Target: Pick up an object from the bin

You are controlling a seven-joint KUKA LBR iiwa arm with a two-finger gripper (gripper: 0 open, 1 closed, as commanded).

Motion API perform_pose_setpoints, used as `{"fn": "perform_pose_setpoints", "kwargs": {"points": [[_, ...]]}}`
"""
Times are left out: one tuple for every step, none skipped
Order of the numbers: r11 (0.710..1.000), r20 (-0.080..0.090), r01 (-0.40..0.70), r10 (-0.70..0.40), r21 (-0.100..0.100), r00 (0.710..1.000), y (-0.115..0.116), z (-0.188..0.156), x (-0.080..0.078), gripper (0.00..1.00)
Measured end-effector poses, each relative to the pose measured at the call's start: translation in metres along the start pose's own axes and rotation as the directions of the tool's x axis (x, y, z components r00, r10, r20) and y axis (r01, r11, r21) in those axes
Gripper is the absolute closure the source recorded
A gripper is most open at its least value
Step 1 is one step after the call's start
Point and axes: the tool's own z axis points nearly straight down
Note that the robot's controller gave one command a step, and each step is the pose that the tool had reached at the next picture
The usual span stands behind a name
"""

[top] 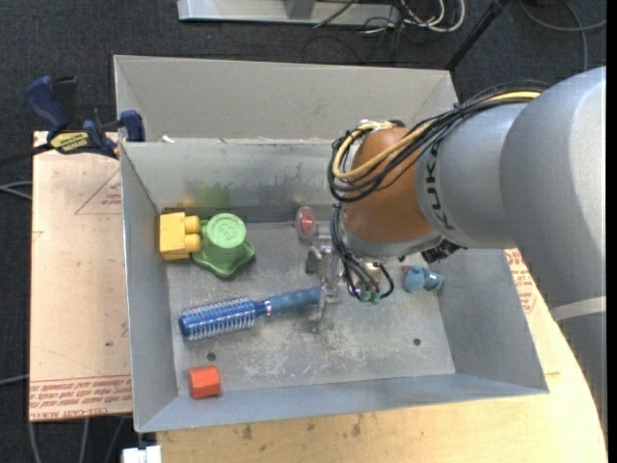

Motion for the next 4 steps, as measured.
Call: {"fn": "perform_pose_setpoints", "kwargs": {"points": [[1.0,0.0,0.0,0.0,0.0,1.0,0.0,-0.002,0.001,1.0],[1.0,0.0,0.001,-0.001,0.0,1.0,0.0,-0.002,0.001,0.0],[1.0,0.0,0.001,-0.001,0.0,1.0,0.0,-0.002,0.001,1.0],[0.969,-0.001,-0.245,0.245,0.0,0.969,0.004,-0.026,-0.051,1.0]]}}
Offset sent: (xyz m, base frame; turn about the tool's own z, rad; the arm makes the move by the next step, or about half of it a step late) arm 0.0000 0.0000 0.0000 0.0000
